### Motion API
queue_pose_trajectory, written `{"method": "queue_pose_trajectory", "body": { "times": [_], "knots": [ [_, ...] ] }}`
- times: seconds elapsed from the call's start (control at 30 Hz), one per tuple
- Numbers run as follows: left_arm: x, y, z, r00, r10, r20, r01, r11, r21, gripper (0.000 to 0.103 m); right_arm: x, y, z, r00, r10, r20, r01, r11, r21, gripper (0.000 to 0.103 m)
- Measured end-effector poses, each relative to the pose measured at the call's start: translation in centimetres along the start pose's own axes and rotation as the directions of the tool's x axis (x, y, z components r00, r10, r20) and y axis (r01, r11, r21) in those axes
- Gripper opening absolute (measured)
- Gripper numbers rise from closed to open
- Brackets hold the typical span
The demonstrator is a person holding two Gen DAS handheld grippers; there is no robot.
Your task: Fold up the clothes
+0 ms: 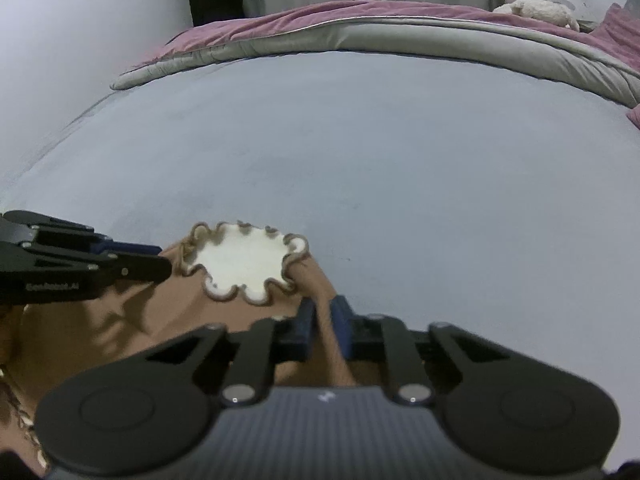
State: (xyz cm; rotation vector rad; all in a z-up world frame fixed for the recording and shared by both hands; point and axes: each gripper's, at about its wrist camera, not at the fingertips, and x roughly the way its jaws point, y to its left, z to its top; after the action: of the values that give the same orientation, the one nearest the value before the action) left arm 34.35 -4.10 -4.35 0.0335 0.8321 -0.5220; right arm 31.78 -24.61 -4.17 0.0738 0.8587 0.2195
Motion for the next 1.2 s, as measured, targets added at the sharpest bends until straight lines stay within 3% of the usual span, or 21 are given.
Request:
{"method": "queue_pose_trajectory", "body": {
  "times": [0.3,0.73,1.2],
  "knots": [
    [-3.8,-0.9,0.2,0.996,0.007,0.093,-0.010,1.000,0.030,0.005,-3.7,0.1,0.5,0.997,-0.008,0.076,0.008,1.000,-0.007,0.007],
    [-11.5,-3.9,-0.1,0.980,0.009,0.200,-0.026,0.996,0.082,0.005,-12.3,2.3,0.5,0.982,-0.008,0.190,0.013,1.000,-0.025,0.007],
    [-19.0,-7.5,-3.6,0.958,0.018,0.285,-0.056,0.990,0.126,0.005,-21.1,6.0,-3.4,0.960,-0.009,0.280,0.026,0.998,-0.059,0.007]
  ]
}}
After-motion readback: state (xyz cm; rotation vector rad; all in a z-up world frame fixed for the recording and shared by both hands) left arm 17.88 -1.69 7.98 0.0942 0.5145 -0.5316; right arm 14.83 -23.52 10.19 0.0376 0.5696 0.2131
